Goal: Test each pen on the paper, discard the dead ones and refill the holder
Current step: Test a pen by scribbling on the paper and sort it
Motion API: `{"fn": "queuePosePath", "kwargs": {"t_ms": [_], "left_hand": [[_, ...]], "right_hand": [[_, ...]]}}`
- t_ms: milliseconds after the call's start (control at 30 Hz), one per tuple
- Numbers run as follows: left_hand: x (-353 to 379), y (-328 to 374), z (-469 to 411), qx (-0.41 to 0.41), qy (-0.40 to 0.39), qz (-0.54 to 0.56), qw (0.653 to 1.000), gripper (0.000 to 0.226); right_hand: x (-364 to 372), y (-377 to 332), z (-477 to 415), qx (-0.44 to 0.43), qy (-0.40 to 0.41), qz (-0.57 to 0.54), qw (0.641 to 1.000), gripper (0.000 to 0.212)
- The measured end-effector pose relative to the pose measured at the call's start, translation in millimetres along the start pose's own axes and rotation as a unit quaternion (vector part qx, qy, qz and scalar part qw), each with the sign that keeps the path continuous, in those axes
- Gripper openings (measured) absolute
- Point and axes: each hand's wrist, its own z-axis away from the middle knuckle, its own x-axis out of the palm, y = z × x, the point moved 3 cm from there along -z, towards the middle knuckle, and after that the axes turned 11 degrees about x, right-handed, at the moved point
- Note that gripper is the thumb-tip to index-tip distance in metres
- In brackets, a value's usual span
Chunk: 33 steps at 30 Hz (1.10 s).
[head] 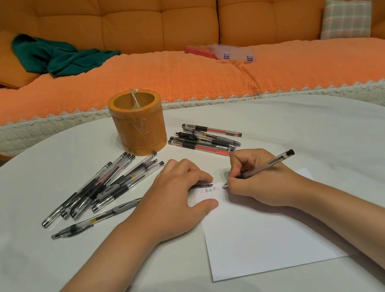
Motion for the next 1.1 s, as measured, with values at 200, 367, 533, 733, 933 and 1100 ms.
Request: {"fn": "queuePosePath", "kwargs": {"t_ms": [200, 367, 533, 733, 933, 1100], "left_hand": [[0.0, 0.4, 0.1, 0.003, 0.002, -0.001, 1.0, 0.043], [-1.1, 1.4, 0.0, 0.003, -0.001, -0.007, 1.0, 0.043], [-2.1, 2.2, 0.0, 0.001, -0.004, -0.008, 1.0, 0.042], [-2.9, 1.9, -0.6, -0.012, -0.01, -0.001, 1.0, 0.046], [-17.3, 2.2, 0.6, -0.043, 0.051, -0.013, 0.998, 0.038], [-22.8, 1.1, 6.5, -0.057, 0.038, -0.085, 0.994, 0.02]], "right_hand": [[0.4, 0.2, -0.4, -0.001, 0.002, 0.01, 1.0, 0.022], [0.8, -0.2, 0.8, -0.004, -0.013, -0.002, 1.0, 0.02], [0.9, -0.1, 0.6, 0.003, -0.005, 0.0, 1.0, 0.021], [-6.2, 0.2, 2.9, 0.013, 0.019, -0.177, 0.984, 0.017], [-17.5, -13.5, 8.4, -0.044, 0.024, -0.163, 0.985, 0.036], [-23.5, -22.0, 11.6, 0.072, -0.058, -0.322, 0.942, 0.042]]}}
